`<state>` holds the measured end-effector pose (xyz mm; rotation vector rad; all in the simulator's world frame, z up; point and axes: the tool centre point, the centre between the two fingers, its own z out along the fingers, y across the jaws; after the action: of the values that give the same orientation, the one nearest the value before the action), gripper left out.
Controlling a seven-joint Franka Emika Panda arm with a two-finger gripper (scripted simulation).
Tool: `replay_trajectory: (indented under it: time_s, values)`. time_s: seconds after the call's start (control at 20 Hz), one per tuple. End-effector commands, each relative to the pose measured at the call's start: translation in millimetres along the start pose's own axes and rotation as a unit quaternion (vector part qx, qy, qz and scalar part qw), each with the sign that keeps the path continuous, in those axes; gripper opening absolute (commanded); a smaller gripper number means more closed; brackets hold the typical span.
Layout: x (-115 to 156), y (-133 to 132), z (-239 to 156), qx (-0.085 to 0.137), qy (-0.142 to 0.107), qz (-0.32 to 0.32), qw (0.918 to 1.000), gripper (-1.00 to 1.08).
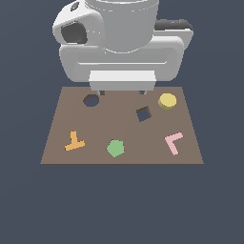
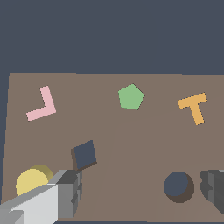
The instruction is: Insert a designated object into the corresponding slot on a board.
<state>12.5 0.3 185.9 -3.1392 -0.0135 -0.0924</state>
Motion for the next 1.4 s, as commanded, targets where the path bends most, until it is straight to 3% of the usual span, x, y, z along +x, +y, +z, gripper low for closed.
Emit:
replay_trajectory:
  time_s: [0.0, 0.4, 1.0, 1.35]
  values:
    - [0, 0, 0, 0.000, 0.000, 0.000, 1.0000, 1.00]
    - [-12, -25, 19, 0.000, -0.004, -0.011, 0.9999, 1.00]
    - [-71, -134, 104, 0.002, -0.023, -0.057, 0.9981, 1.00]
    - [-90, -166, 129, 0.002, -0.029, -0.071, 0.9970, 1.00]
